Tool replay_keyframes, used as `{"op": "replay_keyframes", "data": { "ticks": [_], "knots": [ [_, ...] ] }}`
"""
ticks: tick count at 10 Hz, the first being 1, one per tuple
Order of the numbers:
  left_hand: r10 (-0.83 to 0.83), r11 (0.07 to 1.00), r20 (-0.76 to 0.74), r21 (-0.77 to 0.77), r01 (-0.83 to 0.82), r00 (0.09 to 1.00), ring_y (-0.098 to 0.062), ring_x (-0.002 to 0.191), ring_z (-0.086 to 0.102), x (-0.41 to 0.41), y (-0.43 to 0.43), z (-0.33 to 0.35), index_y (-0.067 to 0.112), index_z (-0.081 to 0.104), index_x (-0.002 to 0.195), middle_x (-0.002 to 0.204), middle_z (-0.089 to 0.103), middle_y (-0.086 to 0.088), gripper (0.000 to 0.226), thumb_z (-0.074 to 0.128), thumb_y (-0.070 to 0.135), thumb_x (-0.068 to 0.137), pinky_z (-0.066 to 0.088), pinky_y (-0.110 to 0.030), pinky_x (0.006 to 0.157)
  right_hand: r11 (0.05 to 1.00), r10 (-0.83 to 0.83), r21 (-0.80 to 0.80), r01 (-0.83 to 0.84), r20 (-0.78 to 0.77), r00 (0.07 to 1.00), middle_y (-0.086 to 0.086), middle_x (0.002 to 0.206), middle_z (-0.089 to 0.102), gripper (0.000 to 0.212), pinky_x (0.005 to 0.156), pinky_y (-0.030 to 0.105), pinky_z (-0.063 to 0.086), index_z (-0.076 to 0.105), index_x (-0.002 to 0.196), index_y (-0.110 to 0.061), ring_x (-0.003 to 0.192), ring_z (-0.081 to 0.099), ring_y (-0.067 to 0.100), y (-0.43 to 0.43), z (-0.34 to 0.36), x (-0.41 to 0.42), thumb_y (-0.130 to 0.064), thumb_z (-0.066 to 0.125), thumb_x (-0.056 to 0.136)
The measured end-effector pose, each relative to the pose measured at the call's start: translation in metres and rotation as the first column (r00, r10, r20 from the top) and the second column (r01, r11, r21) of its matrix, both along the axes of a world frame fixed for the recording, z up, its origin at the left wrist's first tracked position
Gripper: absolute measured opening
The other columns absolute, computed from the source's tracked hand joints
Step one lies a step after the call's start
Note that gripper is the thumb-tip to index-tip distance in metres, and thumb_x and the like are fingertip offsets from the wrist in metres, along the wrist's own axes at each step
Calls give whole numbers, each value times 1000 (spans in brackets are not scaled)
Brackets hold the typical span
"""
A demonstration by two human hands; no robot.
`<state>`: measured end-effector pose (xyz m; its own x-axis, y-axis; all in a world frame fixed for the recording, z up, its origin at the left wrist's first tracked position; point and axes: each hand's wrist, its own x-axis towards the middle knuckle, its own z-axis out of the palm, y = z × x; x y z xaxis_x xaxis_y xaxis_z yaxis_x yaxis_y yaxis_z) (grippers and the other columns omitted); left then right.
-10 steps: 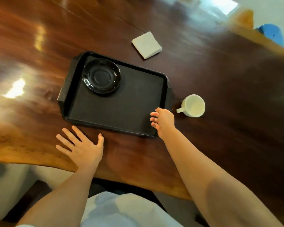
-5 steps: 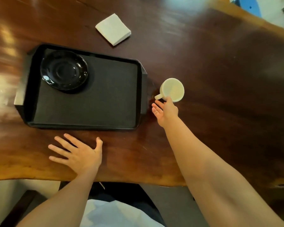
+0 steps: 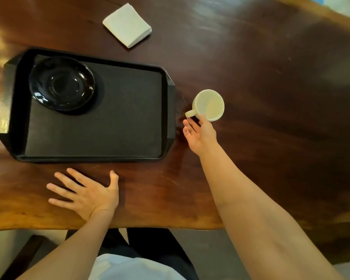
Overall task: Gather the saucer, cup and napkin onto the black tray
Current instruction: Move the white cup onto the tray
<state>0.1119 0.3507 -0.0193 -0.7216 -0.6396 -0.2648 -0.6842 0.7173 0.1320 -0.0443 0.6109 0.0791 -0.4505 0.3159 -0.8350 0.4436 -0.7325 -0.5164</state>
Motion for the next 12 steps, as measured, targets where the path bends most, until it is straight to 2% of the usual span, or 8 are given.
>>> {"op": "replay_keyframes", "data": {
  "ticks": [1,2,3,4,6,8,11,12],
  "knots": [
    [-1,1000,-12,-1,1,1000,-49,157,-1,1,-1,-2,9,9,163,171,6,-21,113,38,77,77,0,-68,122,997,-57,-49,56,-23,998,16,136,60,48,70,39,56,45,145,-12,105,65,34,0,-2,-2,-26,58,102],
    [1,1000,-19,-9,-1,1000,-48,157,-1,2,-1,-4,9,9,163,171,6,-20,113,38,77,77,0,-68,122,977,-168,-147,157,-66,984,21,132,56,46,75,49,61,45,144,-9,109,62,42,-2,-1,-7,-19,58,101],
    [3,1000,-20,-9,-3,1000,-48,158,-1,2,-1,-4,9,9,163,172,6,-20,113,39,77,78,0,-68,122,958,-237,-185,219,-83,968,25,126,52,45,94,60,53,42,144,-7,113,57,47,-1,-1,-11,-10,56,101],
    [4,1000,-19,1,-4,1000,-48,158,-1,2,-1,-3,9,8,163,172,5,-21,113,38,77,78,0,-68,122,963,-235,-156,221,-80,969,24,119,53,47,100,59,50,41,145,-7,114,55,44,2,-2,-12,-6,55,100],
    [6,1000,-24,11,-5,1000,-48,158,-1,1,-2,-1,9,9,163,172,6,-21,113,36,78,78,0,-69,123,984,-171,-51,169,-40,985,20,114,56,38,86,50,59,48,134,-9,97,61,36,5,-2,-2,-8,58,98],
    [5,1000,-25,12,-5,1000,-48,158,-1,1,-2,0,9,9,163,172,6,-21,113,36,78,78,0,-68,122,998,-59,-1,59,-25,998,18,124,55,39,69,43,64,49,134,-12,105,60,32,7,-1,9,-10,61,98],
    [3,1000,3,6,-3,1000,-48,157,-1,-1,-1,3,8,11,163,172,7,-21,113,40,77,78,-2,-67,122,995,94,-19,-95,-81,992,15,123,59,16,75,42,64,57,109,-18,108,63,32,-11,5,4,-10,62,96],
    [6,1000,13,7,-6,1000,-48,158,-1,0,0,4,8,11,163,172,6,-20,113,41,77,78,-3,-66,122,994,96,-42,-102,-126,987,15,124,59,18,77,42,64,57,109,-18,108,64,34,-19,9,1,-10,64,95]
  ]
}}
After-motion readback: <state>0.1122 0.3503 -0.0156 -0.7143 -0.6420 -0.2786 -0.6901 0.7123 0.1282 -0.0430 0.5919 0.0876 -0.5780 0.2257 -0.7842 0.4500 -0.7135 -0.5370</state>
